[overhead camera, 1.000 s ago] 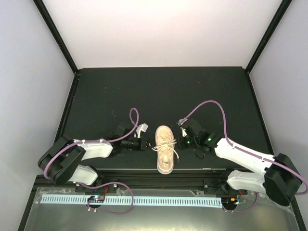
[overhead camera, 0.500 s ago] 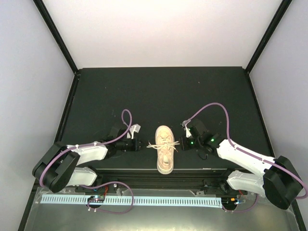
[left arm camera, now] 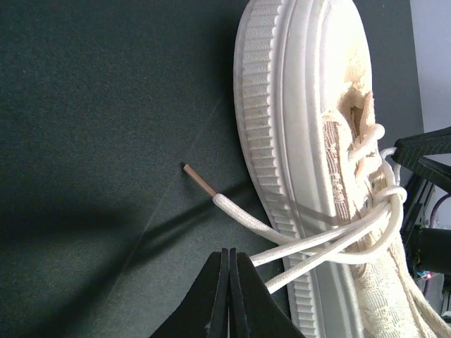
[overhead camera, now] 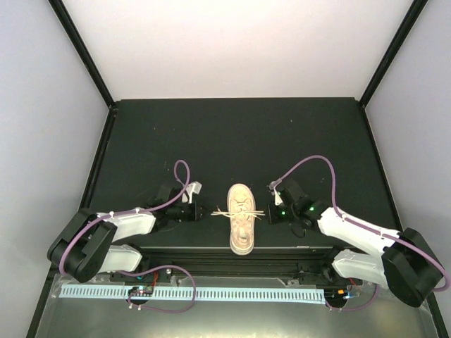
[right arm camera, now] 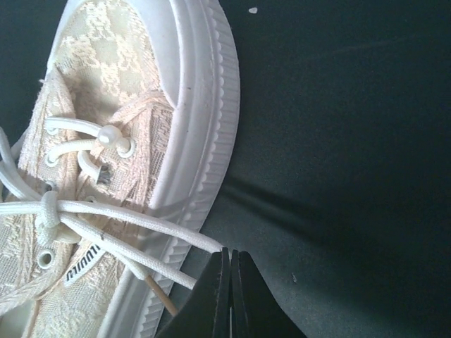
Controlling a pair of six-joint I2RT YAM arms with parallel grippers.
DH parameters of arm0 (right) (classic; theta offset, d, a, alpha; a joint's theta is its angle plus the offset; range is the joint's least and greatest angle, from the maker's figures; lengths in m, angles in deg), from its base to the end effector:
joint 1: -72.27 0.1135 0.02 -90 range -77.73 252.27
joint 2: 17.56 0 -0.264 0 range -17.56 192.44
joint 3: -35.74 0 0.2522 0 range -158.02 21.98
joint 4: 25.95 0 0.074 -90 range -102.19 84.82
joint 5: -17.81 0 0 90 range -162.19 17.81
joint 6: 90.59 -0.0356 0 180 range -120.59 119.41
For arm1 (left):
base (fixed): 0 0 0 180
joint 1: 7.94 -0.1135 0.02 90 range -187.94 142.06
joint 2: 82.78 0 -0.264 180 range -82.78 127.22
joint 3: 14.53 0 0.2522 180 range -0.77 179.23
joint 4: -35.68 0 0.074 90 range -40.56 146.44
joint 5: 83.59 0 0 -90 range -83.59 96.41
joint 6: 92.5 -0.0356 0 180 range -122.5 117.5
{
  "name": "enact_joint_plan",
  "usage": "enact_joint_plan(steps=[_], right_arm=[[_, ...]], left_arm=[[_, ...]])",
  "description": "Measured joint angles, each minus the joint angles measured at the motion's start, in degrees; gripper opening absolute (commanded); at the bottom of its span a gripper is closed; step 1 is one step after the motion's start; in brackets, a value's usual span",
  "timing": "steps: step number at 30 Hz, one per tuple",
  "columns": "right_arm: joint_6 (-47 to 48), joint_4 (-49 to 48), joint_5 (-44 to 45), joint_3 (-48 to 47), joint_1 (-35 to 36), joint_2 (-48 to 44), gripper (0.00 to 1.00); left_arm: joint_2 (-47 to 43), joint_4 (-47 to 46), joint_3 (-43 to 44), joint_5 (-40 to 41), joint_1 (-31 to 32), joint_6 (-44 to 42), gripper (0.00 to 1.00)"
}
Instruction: Tie the shoes
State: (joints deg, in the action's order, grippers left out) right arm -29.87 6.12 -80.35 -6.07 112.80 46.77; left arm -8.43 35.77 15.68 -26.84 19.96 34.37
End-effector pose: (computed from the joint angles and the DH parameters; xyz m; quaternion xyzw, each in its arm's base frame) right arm 0.1502 0.1350 0.1658 -0.1147 0.9435 0.2292 0.2100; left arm 0.1713 -0.1128 0.1197 0.0419 0.8888 -0.4222 0.1735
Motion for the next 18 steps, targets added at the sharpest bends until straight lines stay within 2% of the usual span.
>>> enact_joint_plan(steps=[13,14,16,18], right_arm=[[-1.1,-2.4,-1.2,1.5,-0.9,0.0,0.02],[-1.1,-2.6,-1.4,1.5,-1.0,0.0,0.03],[-1.1,-2.6,-1.5,1.5,-1.2,-0.2,0.09],[-0.8,-2.4,-1.5,1.3,-1.4,-0.4,0.13]], left_arm=[[-2.0,0.3,-0.6,-0.9,-2.0,-2.3,0.02],[-2.0,0.3,-0.6,-1.4,-2.1,-2.6,0.08],[-2.0,0.3,-0.6,-2.8,-2.3,-3.9,0.33],[-2.4,1.4,-0.2,-3.7,-2.4,-5.8,0.48]])
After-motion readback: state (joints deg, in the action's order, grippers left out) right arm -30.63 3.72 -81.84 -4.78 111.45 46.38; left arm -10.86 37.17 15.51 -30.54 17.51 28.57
